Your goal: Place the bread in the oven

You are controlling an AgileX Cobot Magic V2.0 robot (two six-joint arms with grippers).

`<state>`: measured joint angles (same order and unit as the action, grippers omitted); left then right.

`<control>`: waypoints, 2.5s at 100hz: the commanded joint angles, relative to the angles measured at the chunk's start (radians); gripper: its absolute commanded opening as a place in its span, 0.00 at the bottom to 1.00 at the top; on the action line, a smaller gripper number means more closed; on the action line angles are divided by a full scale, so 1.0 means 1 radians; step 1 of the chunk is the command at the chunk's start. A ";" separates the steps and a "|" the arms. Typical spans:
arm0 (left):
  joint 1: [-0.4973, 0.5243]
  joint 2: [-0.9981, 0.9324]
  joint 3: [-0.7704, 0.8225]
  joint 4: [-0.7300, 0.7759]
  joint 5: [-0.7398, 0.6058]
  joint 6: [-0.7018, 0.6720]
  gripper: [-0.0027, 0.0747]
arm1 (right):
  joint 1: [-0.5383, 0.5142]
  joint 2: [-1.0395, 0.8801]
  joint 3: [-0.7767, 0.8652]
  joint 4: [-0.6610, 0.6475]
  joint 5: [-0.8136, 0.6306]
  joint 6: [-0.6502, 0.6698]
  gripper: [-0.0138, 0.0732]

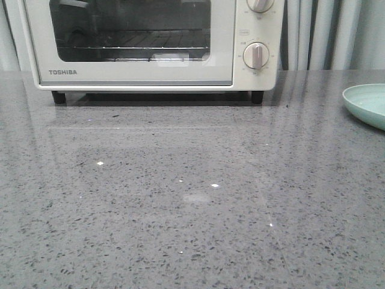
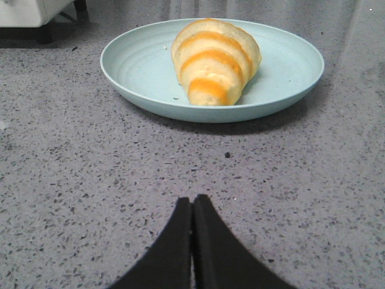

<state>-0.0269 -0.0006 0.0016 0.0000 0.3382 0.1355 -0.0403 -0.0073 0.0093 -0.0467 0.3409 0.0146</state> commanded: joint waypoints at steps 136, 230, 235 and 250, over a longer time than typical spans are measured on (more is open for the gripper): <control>-0.008 -0.006 0.021 0.024 -0.643 -0.006 0.01 | 0.002 -0.020 0.025 0.006 -0.510 -0.007 0.07; -0.006 -0.006 -0.047 -0.174 -0.729 -0.304 0.01 | 0.002 -0.020 -0.015 0.006 -0.449 0.446 0.07; -0.006 -0.004 -0.076 -0.158 -0.671 -0.304 0.01 | 0.002 -0.020 -0.045 0.006 -0.399 0.446 0.07; -0.008 -0.001 -0.184 -0.103 -0.552 -0.304 0.01 | 0.036 -0.014 -0.141 0.006 -0.283 0.446 0.07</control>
<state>-0.0269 -0.0006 -0.0936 -0.1398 -0.2205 -0.1548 -0.0253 -0.0073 -0.0463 -0.0375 0.0704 0.4564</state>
